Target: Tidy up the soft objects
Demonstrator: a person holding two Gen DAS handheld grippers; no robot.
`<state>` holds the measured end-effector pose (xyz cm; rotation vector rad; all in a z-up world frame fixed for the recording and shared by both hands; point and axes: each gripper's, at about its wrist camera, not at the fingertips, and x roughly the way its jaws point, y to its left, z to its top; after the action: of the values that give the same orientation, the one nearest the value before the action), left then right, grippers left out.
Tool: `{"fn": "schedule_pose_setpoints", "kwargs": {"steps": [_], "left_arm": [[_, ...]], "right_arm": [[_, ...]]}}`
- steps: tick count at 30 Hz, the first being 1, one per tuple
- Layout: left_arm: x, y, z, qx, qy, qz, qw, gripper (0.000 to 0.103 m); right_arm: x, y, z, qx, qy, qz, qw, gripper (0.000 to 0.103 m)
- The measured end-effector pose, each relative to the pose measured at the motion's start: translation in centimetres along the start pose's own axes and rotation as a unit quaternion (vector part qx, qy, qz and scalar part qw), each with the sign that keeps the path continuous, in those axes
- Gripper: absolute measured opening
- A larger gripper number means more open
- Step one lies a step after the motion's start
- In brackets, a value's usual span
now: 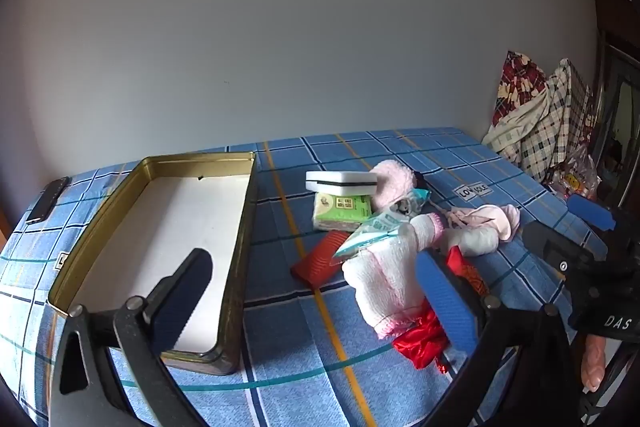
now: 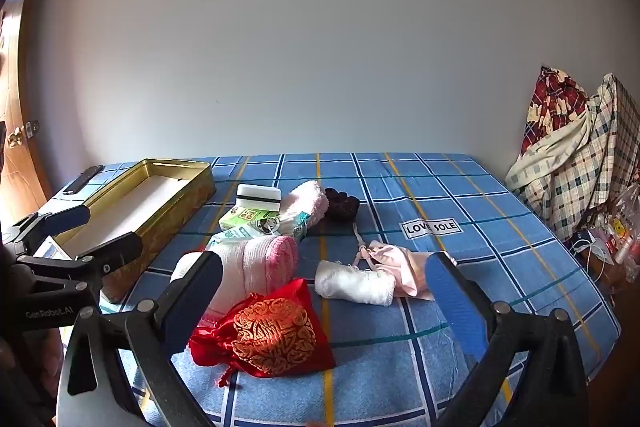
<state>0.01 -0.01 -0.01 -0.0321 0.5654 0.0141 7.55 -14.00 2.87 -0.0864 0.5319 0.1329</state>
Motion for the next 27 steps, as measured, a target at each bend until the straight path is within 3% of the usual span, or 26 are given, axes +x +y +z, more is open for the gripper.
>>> {"fn": "schedule_pose_setpoints", "kwargs": {"steps": [27], "left_arm": [[0.4, 0.8, -0.5, -0.009, -0.004, -0.003, 0.9999, 0.103]], "right_arm": [[0.7, -0.3, -0.8, 0.001, 0.014, 0.003, 1.000, 0.103]]}}
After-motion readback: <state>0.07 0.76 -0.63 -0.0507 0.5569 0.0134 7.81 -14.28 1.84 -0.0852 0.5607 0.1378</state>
